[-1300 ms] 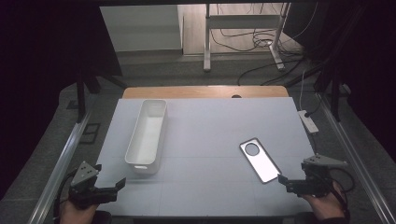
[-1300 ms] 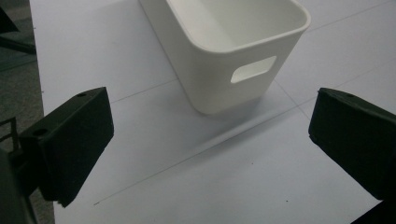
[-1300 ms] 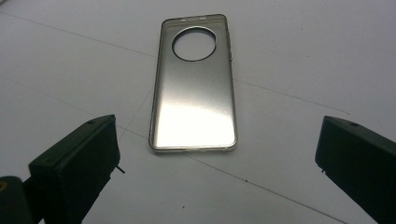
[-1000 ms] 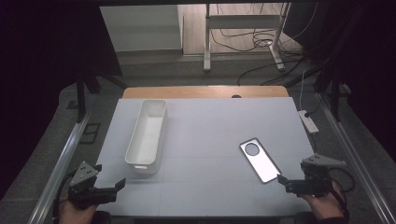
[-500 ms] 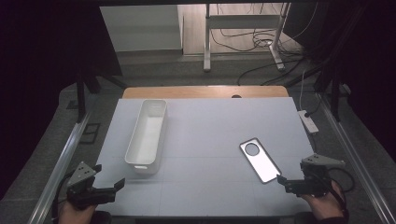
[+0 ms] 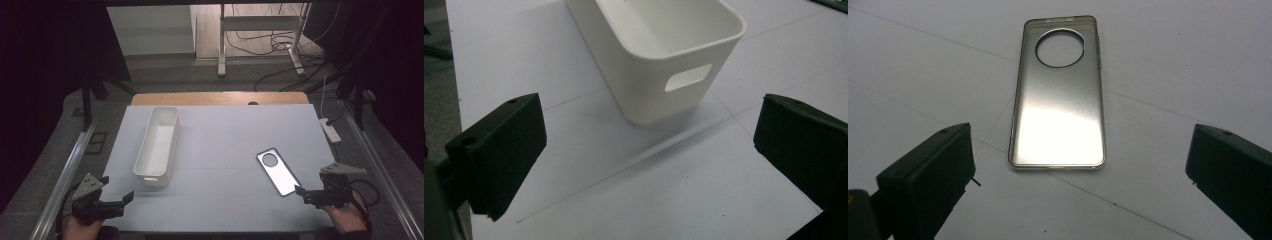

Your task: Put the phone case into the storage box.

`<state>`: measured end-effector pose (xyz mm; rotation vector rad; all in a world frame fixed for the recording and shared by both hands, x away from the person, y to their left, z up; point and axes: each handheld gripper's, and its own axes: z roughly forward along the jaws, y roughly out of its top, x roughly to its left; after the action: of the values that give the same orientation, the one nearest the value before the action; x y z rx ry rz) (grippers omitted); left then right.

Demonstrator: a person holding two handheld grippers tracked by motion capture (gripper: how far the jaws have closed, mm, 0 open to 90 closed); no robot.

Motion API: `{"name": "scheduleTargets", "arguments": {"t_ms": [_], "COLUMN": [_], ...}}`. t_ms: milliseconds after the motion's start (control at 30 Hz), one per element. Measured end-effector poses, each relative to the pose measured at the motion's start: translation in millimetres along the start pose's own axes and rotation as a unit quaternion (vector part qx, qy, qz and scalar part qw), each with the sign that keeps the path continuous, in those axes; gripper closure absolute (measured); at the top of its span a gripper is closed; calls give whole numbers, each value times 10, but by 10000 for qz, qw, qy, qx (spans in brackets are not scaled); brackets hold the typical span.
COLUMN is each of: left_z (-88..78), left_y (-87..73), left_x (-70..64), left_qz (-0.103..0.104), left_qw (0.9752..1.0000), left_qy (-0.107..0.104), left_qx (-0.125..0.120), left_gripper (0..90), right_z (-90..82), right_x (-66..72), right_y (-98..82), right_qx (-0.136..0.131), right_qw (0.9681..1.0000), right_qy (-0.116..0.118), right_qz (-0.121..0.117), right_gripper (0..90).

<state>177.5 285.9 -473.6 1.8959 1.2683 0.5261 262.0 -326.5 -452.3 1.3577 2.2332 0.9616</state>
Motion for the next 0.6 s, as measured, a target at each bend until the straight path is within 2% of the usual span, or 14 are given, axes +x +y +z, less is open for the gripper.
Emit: {"name": "scheduleTargets", "arguments": {"t_ms": [200, 600], "left_z": [1, 7], "left_y": [1, 3], "left_x": [-4, -9], "left_qz": [15, 35], "left_qw": [10000, 10000], "left_qy": [2, 8], "left_qx": [12, 24], "left_gripper": [18, 20], "right_z": [40, 111], "right_x": [1, 2], "right_y": [24, 97], "right_qx": [104, 216], "right_qw": [9999, 9995], "right_qy": [28, 132], "right_qz": [-112, -165], "right_gripper": [0, 0]}}
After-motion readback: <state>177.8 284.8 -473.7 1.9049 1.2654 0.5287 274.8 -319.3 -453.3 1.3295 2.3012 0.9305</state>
